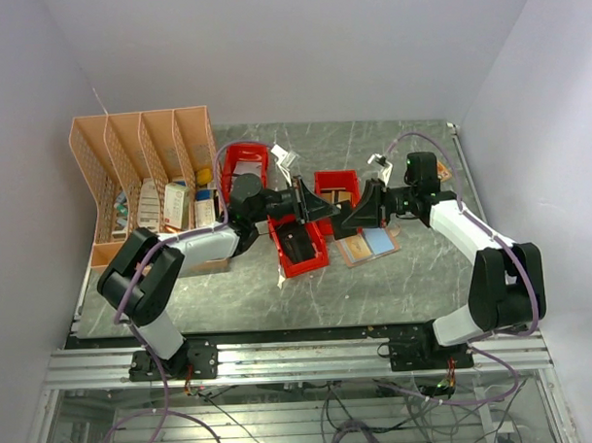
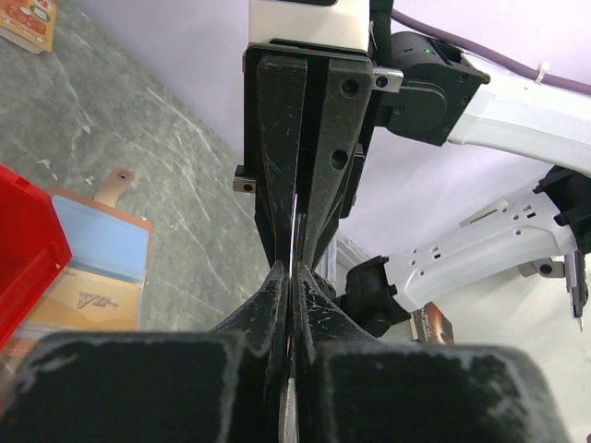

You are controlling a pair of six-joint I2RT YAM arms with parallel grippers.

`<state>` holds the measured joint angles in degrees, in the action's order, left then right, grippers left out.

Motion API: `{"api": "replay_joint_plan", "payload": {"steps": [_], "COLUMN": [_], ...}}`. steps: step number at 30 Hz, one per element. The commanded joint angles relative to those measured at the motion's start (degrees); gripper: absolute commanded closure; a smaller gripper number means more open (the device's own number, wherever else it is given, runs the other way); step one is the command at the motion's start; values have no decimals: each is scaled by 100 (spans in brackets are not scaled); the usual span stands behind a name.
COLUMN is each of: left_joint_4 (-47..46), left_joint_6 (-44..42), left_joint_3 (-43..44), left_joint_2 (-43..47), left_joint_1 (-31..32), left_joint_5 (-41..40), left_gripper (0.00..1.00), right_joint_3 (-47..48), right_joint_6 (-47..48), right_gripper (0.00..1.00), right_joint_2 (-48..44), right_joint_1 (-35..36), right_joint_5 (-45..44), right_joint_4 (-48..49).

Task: Put the credit cards into the card holder
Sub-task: Adjust the credit card, then move the storage box to the center of the board.

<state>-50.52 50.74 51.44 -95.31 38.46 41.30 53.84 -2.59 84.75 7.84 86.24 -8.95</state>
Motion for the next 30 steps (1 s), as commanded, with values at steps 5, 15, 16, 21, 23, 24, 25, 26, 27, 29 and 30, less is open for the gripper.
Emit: {"api": "replay_joint_plan", "payload": {"steps": [5, 15, 16, 21, 23, 24, 25, 26, 27, 29, 30], "left_joint_4": [231, 2440, 2820, 4888, 5657, 5983, 6289, 6649, 6912, 7411, 7617], "left_joint_6": [-302, -1507, -1702, -2408, -2553, -2595, -2617, -2639, -2646, -2655, -2659], "left_joint_3": [-73, -1028, -1005, -690, -454, -368, -302, -234, -185, -82, -43], "left_joint_2": [172, 1568, 1723, 2635, 3011, 3197, 3390, 3638, 3811, 4114, 4248], "left_joint_1": [-214, -934, -938, -967, -1003, -1017, -1030, -1041, -1054, -1075, -1081], "left_joint_5": [109, -547, -727, -2164, -2871, -3249, -3588, -4073, -4435, -5051, -5288], "left_gripper": [93, 93, 93, 93, 93, 93, 93, 93, 93, 93, 93], "right_joint_3": [1159, 1143, 991, 505, 401, 396, 400, 426, 447, 508, 576], "right_joint_6": [3024, 8071, 8288, 7319, 6764, 6494, 6116, 5897, 5779, 5659, 5656], "right_gripper": [55, 73, 80, 100, 100, 100, 100, 100, 100, 100, 100], "right_joint_2": [174, 51, 19, 70, 68, 160, 285, 464, 554, 828, 972], "right_joint_1": [42, 553, 810, 2501, 3026, 3231, 3426, 3638, 3791, 4033, 4100], "right_joint_5": [-1060, -2413, -2590, -3319, -3627, -3821, -4028, -4265, -4487, -4896, -5028], "right_joint_4": [-2734, -5136, -5058, -3572, -2817, -2499, -2236, -1896, -1686, -1407, -1391]}}
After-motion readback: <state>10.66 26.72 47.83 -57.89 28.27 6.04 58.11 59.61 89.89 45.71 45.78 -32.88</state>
